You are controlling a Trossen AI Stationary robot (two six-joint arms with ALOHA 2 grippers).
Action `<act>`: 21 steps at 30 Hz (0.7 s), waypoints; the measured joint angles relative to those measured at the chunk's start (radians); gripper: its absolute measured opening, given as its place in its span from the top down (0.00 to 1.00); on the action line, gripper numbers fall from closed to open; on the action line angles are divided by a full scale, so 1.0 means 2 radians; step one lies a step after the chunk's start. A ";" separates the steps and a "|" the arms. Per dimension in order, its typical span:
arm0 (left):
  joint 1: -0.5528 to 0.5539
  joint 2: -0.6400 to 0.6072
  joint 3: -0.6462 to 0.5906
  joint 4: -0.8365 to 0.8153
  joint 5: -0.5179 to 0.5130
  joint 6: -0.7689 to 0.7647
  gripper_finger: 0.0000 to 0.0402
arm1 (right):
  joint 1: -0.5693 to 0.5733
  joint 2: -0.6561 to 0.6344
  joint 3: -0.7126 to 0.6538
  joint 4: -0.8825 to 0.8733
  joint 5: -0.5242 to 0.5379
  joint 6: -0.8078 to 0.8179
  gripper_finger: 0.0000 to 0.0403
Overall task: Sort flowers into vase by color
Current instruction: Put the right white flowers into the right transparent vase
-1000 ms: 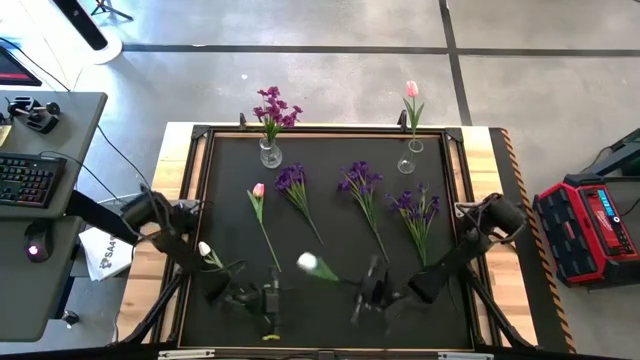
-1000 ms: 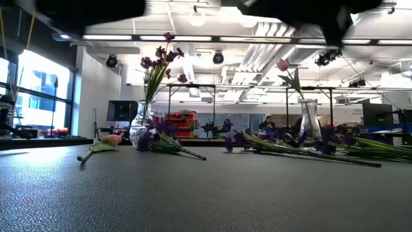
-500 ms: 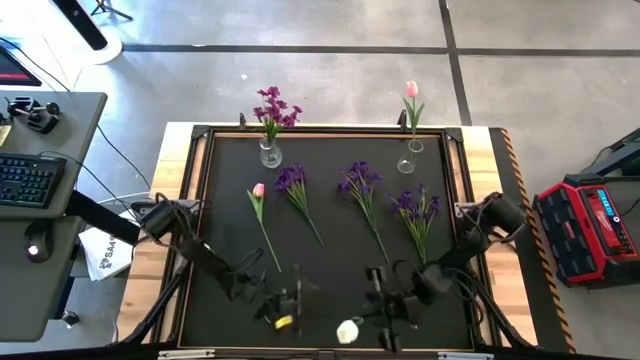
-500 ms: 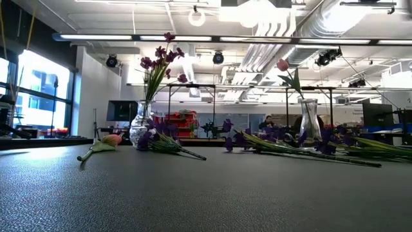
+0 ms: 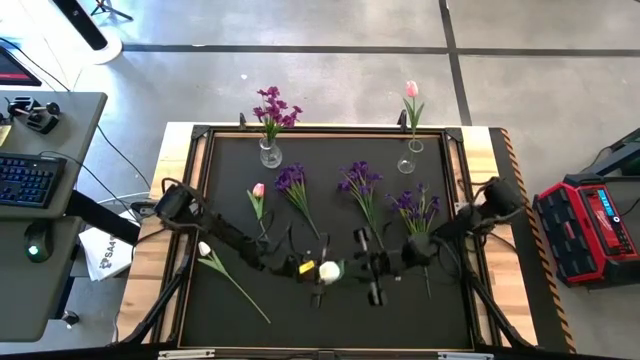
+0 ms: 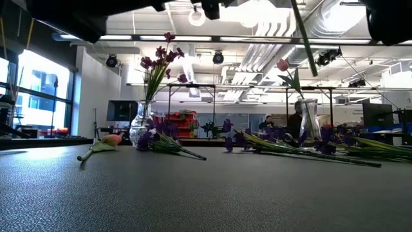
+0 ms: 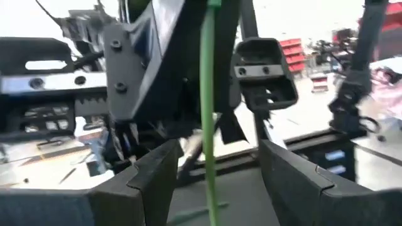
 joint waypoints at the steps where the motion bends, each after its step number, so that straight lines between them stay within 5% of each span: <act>1: 0.005 -0.002 0.000 0.000 0.001 0.000 0.49 | -0.004 -0.007 -0.007 0.000 -0.006 0.000 1.00; 21: 0.022 -0.065 0.000 -0.100 0.063 0.044 0.85 | -0.011 -0.024 -0.049 -0.001 -0.048 -0.061 1.00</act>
